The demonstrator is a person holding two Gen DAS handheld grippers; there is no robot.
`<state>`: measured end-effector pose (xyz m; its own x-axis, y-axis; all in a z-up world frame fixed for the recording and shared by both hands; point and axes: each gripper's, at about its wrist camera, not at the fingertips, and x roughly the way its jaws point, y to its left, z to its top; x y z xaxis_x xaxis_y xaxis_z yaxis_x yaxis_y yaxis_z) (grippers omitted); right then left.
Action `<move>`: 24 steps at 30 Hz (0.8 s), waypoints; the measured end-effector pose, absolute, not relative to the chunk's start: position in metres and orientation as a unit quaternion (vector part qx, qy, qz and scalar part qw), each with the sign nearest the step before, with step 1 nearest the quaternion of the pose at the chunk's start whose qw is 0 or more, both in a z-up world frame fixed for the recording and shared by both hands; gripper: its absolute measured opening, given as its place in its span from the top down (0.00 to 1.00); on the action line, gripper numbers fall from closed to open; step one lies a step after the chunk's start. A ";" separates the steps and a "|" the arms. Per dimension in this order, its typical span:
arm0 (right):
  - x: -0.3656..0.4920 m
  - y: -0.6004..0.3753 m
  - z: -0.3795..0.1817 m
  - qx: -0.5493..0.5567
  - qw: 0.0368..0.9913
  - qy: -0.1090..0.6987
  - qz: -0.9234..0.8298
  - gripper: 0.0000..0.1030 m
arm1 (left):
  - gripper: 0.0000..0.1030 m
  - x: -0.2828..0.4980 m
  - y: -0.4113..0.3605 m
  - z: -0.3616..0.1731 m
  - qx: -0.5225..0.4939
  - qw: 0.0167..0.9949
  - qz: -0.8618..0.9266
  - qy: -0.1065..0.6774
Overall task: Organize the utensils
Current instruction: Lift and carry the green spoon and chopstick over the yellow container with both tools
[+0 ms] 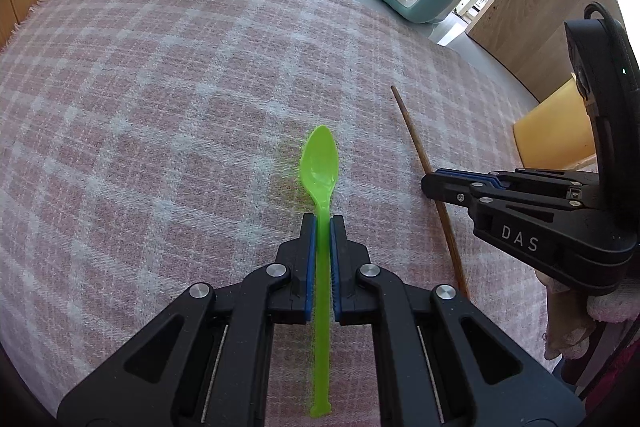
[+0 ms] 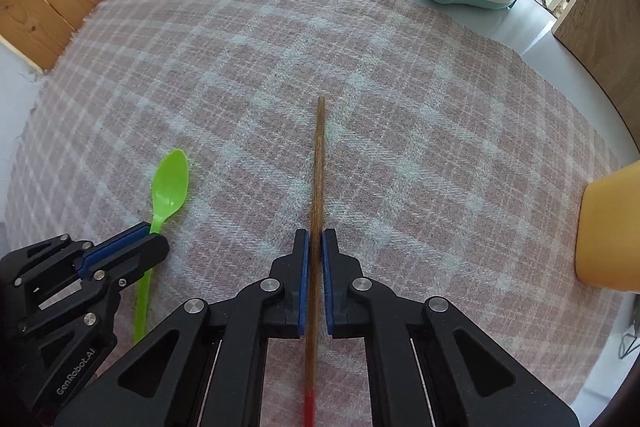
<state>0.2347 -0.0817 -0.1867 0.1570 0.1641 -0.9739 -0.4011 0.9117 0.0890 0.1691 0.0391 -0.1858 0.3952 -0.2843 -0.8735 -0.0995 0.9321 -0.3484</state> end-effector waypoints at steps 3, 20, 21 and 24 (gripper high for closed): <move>0.224 -0.096 -0.175 -0.081 0.763 0.611 0.194 0.96 | 0.96 0.169 0.036 -0.178 -0.175 0.821 -0.062 0.540; 0.191 -0.166 -0.092 -0.041 0.824 0.529 0.197 0.96 | 0.96 0.154 -0.011 -0.093 -0.137 0.868 -0.126 0.460; 0.188 -0.168 -0.088 -0.038 0.828 0.524 0.196 0.96 | 0.96 0.153 -0.015 -0.089 -0.135 0.870 -0.131 0.456; 0.179 -0.181 -0.076 -0.033 0.838 0.509 0.192 0.96 | 0.96 0.151 -0.026 -0.077 -0.128 0.875 -0.145 0.445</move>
